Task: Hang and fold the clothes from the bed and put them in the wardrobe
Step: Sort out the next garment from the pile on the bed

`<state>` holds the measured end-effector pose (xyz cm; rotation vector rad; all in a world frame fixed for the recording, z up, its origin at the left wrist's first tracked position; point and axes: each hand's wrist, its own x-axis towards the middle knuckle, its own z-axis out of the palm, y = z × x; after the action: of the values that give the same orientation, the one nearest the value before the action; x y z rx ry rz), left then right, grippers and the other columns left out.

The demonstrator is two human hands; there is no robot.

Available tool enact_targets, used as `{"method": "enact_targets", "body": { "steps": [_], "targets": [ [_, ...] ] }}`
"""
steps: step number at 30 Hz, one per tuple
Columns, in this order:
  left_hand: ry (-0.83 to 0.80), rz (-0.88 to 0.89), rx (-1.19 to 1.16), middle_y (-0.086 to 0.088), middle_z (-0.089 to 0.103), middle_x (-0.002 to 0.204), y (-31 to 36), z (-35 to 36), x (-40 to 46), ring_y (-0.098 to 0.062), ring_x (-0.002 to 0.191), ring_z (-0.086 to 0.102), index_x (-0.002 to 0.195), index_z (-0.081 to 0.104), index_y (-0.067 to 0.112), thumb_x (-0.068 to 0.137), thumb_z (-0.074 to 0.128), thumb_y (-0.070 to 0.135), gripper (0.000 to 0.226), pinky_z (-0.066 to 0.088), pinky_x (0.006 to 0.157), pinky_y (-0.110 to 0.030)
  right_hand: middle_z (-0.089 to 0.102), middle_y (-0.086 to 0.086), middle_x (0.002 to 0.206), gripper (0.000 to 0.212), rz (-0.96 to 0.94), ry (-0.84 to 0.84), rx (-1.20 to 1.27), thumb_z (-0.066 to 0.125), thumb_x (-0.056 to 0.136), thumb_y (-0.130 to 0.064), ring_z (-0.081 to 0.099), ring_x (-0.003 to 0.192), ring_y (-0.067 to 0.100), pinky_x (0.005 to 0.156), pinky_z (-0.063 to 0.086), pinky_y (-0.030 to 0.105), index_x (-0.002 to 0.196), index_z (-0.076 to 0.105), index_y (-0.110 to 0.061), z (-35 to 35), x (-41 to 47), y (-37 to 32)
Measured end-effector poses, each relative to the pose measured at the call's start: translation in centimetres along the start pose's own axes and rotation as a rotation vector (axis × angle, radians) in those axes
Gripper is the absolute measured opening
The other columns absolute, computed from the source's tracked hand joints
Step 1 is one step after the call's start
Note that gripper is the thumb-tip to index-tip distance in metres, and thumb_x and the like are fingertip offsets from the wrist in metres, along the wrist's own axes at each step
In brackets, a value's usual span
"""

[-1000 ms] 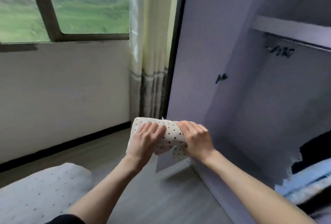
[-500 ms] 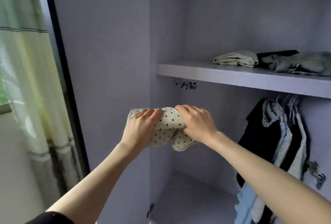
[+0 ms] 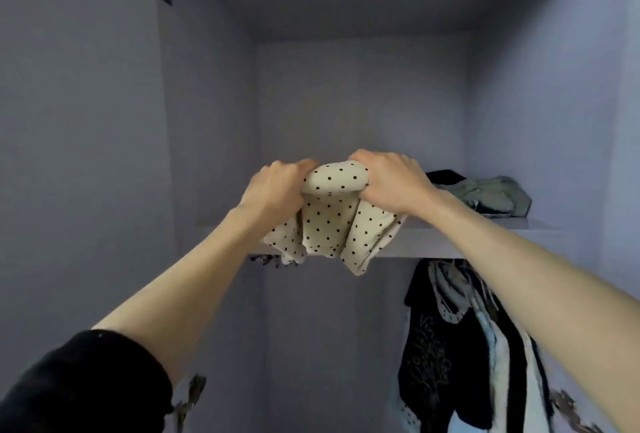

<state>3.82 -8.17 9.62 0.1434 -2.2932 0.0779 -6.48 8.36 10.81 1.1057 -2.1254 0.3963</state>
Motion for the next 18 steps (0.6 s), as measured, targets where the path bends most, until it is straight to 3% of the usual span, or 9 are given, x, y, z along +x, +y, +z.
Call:
{"method": "enact_targets", "body": {
  "steps": [2, 6, 9, 12, 14, 16, 18],
  "targets": [
    [-0.006, 0.018, -0.051, -0.01, 0.066, 0.102, 0.3, 1.6, 3.6, -0.036, 0.093, 0.059, 0.128, 0.051, 0.028, 0.076, 0.041, -0.004, 0.062, 0.05, 0.075, -0.04, 0.064, 0.002, 0.102, 0.036, 0.044, -0.038, -0.038, 0.054, 0.079, -0.02, 0.057, 0.094, 0.03, 0.068, 0.031, 0.032, 0.115, 0.052, -0.03, -0.1, 2.2, 2.4],
    [0.014, 0.034, -0.063, -0.01, 0.064, 0.101, 1.3, 5.2, 10.9, -0.036, 0.091, 0.058, 0.125, 0.053, 0.028, 0.078, 0.041, -0.003, 0.058, 0.042, 0.066, -0.035, 0.061, 0.003, 0.1, 0.028, 0.079, -0.06, -0.135, 0.052, 0.082, -0.02, 0.051, 0.087, 0.026, 0.067, 0.03, 0.032, 0.108, 0.05, -0.029, -0.3, 6.9, 7.6],
    [0.102, 0.048, 0.038, -0.012, 0.063, 0.1, 2.7, 8.0, 16.2, -0.035, 0.084, 0.057, 0.131, 0.044, 0.026, 0.08, 0.042, -0.005, 0.06, 0.039, 0.063, -0.035, 0.06, 0.002, 0.1, 0.028, 0.064, 0.059, -0.282, 0.05, 0.081, -0.012, 0.057, 0.095, 0.03, 0.067, 0.031, 0.033, 0.108, 0.047, -0.022, 0.0, 10.7, 12.0],
    [0.174, 0.144, 0.115, -0.009, 0.058, 0.119, 3.3, 11.5, 18.1, -0.033, 0.101, 0.057, 0.135, 0.037, 0.021, 0.078, 0.053, -0.002, 0.064, 0.038, 0.071, -0.036, 0.058, 0.003, 0.112, 0.044, 0.008, 0.156, -0.411, 0.053, 0.08, -0.007, 0.057, 0.1, 0.028, 0.069, 0.035, 0.032, 0.121, 0.045, -0.019, 2.0, 11.3, 15.1],
    [0.032, 0.231, 0.17, -0.006, 0.05, 0.133, 2.9, 15.4, 17.8, -0.028, 0.116, 0.05, 0.141, 0.027, 0.021, 0.077, 0.061, 0.003, 0.075, 0.042, 0.085, -0.036, 0.055, 0.003, 0.124, 0.058, -0.031, 0.086, -0.436, 0.055, 0.079, -0.005, 0.054, 0.109, 0.027, 0.081, 0.039, 0.035, 0.133, 0.039, -0.02, 5.5, 9.5, 17.1],
    [-0.333, 0.273, 0.133, -0.004, 0.039, 0.145, 2.1, 18.7, 16.2, -0.026, 0.128, 0.042, 0.147, 0.018, 0.027, 0.084, 0.057, 0.009, 0.076, 0.037, 0.101, -0.034, 0.049, 0.004, 0.135, 0.066, -0.07, -0.109, -0.425, 0.054, 0.082, -0.007, 0.049, 0.118, 0.027, 0.093, 0.038, 0.037, 0.142, 0.031, -0.023, 9.7, 6.4, 18.0],
    [-0.648, 0.221, -0.056, 0.0, 0.026, 0.154, 1.6, 20.9, 14.6, -0.021, 0.139, 0.028, 0.149, 0.016, 0.031, 0.089, 0.047, 0.003, 0.074, 0.025, 0.112, -0.03, 0.045, 0.002, 0.139, 0.066, -0.054, -0.266, -0.258, 0.051, 0.084, -0.007, 0.045, 0.124, 0.026, 0.098, 0.038, 0.036, 0.144, 0.032, -0.027, 12.7, 3.7, 18.8]
  ]
}}
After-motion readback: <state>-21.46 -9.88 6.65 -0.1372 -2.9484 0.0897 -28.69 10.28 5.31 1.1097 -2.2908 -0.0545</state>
